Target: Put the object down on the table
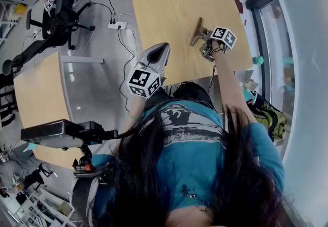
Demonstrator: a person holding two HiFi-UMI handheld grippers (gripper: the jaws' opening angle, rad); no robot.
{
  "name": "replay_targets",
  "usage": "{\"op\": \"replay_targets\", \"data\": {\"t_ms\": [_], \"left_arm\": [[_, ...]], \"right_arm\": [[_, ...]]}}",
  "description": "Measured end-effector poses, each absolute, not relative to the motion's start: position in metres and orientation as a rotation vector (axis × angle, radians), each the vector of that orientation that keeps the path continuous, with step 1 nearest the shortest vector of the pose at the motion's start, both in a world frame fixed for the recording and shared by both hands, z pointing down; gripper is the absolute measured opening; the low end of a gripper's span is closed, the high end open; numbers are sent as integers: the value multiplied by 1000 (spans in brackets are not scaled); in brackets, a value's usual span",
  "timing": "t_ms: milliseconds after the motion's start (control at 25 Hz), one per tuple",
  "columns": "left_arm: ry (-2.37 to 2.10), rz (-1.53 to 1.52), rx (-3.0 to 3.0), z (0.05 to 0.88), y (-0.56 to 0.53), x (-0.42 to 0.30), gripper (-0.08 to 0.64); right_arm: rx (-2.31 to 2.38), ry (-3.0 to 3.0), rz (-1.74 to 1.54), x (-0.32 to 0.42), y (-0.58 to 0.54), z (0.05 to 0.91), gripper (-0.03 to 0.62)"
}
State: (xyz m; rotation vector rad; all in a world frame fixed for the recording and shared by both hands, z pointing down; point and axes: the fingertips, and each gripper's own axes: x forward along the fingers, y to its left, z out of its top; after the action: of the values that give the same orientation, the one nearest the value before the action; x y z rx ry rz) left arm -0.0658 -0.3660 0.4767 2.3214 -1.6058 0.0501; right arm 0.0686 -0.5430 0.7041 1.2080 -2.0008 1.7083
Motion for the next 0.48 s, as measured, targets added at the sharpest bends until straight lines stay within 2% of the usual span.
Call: {"op": "replay_targets", "data": {"t_ms": [360,480], "left_arm": [[-1591,28,2361,485,-348,-73,3],[-1567,22,2378,483,-333,-87,3]], "right_arm": [[1471,-2089,1724,113,-512,686,173],[1527,-2156,1750,108,-485,663,172]]}}
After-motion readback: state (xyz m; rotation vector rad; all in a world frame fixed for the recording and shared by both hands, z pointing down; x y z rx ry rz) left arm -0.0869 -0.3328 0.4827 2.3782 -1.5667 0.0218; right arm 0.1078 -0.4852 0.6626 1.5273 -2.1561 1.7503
